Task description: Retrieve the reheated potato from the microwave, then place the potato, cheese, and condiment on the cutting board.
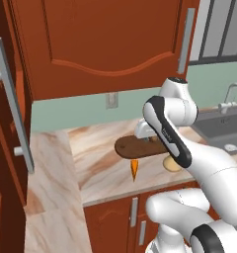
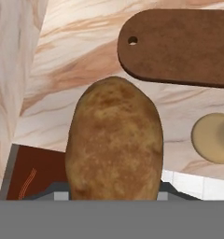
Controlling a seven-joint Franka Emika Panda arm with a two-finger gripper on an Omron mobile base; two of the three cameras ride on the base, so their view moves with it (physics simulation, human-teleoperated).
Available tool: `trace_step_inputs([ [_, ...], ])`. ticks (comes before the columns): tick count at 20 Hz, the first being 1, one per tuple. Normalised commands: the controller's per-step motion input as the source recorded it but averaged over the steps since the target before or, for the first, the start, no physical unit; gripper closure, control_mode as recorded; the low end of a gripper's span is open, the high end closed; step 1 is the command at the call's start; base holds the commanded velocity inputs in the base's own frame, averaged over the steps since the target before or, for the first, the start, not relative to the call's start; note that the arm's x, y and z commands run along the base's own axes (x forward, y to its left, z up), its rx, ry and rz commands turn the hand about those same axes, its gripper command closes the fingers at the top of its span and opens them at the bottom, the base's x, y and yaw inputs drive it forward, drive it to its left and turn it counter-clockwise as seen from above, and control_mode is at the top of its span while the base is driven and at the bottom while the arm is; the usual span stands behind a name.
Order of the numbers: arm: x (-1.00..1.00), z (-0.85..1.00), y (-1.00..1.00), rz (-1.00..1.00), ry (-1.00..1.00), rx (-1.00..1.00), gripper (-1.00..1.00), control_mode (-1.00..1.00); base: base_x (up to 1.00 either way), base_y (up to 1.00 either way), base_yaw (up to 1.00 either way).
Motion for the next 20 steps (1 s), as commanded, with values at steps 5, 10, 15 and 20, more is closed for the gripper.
trace_step_inputs([
  [5,0.00,0.00,0.00,0.00,0.00,0.00,1.00,1.00,0.38,0.10,0.00],
  [10,0.00,0.00,0.00,0.00,0.00,0.00,1.00,1.00,0.24,0.10,0.00],
  [15,0.00,0.00,0.00,0.00,0.00,0.00,1.00,1.00,0.15,0.02,0.00],
  [20,0.00,0.00,0.00,0.00,0.00,0.00,1.00,1.00,0.00,0.00,0.00],
])
